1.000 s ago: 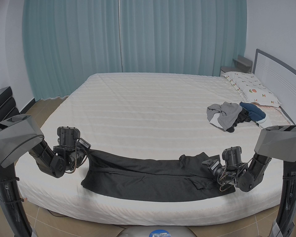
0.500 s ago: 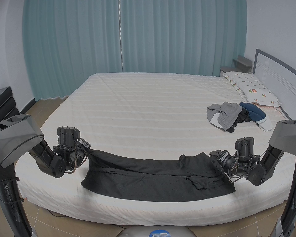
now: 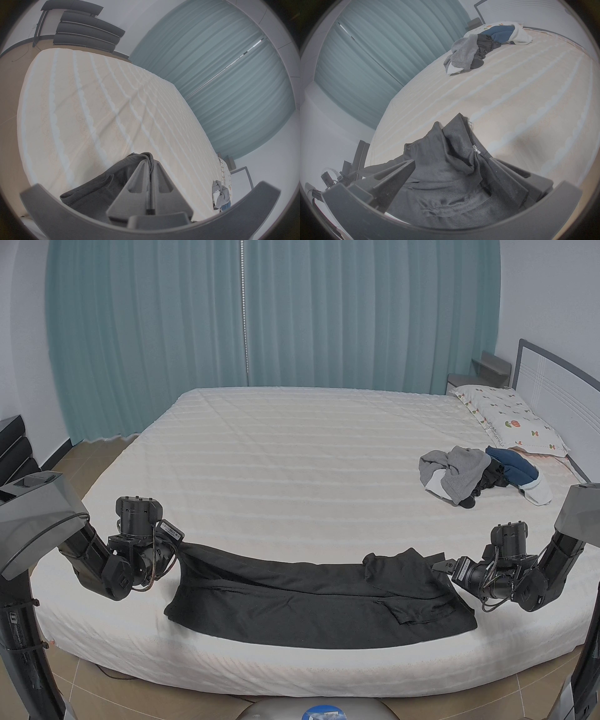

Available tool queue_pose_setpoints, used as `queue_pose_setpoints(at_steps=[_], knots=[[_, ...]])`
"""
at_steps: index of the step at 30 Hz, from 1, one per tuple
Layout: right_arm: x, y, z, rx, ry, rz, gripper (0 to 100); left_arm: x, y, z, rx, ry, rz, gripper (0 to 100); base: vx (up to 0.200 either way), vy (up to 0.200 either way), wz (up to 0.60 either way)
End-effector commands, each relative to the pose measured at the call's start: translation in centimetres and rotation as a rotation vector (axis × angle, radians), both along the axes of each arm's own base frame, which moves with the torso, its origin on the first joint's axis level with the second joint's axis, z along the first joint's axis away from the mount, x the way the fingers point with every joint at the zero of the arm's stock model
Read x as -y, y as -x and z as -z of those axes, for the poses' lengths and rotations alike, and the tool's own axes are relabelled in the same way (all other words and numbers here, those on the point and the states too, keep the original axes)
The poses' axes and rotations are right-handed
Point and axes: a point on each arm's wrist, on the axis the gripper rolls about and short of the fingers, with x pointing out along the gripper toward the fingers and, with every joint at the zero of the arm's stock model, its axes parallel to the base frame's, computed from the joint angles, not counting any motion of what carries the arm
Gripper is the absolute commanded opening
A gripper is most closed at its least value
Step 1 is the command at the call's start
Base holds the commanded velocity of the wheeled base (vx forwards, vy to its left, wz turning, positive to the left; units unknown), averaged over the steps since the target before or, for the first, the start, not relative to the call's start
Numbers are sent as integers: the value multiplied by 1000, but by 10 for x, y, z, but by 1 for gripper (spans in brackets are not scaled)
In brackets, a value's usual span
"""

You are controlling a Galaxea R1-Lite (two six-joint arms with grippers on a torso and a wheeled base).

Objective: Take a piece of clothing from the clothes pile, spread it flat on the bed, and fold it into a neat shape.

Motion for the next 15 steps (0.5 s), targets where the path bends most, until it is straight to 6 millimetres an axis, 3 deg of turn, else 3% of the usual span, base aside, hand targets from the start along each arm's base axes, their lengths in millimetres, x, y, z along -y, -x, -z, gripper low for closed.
queue_pose_setpoints(at_steps=[1,14,15], knots=[[0,-3,11,-23,16,-13,100,0,0,1,-2,0,0,0,0,0,0],[-11,-24,28,-14,58,-60,100,0,0,1,0,-3,1,0,0,0,0],[-11,-24,28,-16,60,-62,0,0,0,1,0,0,0,0,0,0,0]])
